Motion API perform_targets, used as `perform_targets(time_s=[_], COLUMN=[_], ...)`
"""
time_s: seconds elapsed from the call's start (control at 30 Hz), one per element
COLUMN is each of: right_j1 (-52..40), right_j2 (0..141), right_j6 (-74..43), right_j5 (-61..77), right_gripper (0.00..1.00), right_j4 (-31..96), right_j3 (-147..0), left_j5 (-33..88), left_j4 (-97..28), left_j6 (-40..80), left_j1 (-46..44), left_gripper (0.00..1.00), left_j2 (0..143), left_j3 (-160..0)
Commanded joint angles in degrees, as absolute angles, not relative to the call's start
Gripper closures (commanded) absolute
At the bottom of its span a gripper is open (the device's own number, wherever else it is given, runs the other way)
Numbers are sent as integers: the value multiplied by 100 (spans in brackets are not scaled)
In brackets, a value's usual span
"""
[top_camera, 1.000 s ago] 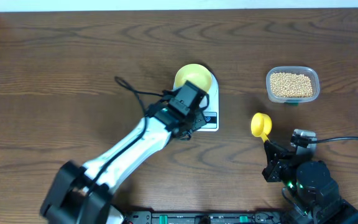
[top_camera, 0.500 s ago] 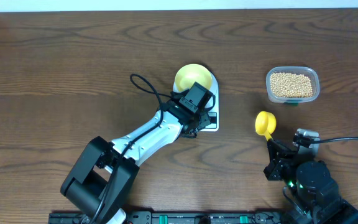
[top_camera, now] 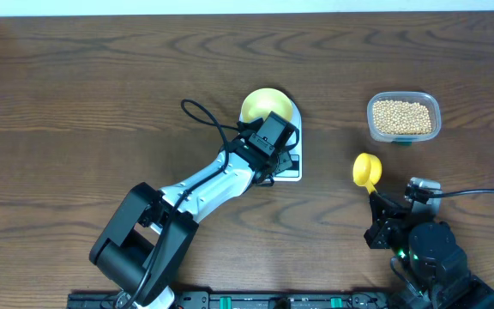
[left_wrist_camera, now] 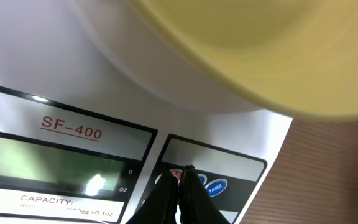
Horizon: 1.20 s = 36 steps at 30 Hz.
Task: Scoop item into bowl and weigh 50g on scale
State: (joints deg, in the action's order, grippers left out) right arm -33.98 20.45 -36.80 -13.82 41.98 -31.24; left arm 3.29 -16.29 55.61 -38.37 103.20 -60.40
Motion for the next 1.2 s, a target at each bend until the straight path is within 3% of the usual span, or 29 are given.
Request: perform_targets(time_s=[0.0, 0.83, 1.17], right_j1=[-3356, -3356, -3356], right_j2=[2010, 2010, 2010], right_j6=[-3612, -3610, -3610], right_j5=[-1492, -1514, -1509], right_gripper=[99, 99, 99], right_j4=[4182, 4180, 4174], right_j3=[-3183, -3183, -3183], left_j5=[185, 429, 410], left_j4=[-1616, -1544, -2416], left_j6=[5533, 5616, 4860], left_j1=[-3850, -3848, -3815], left_gripper=[93, 93, 93], left_j2=[10398, 10580, 9032], left_j3=[-6023, -6025, -6036])
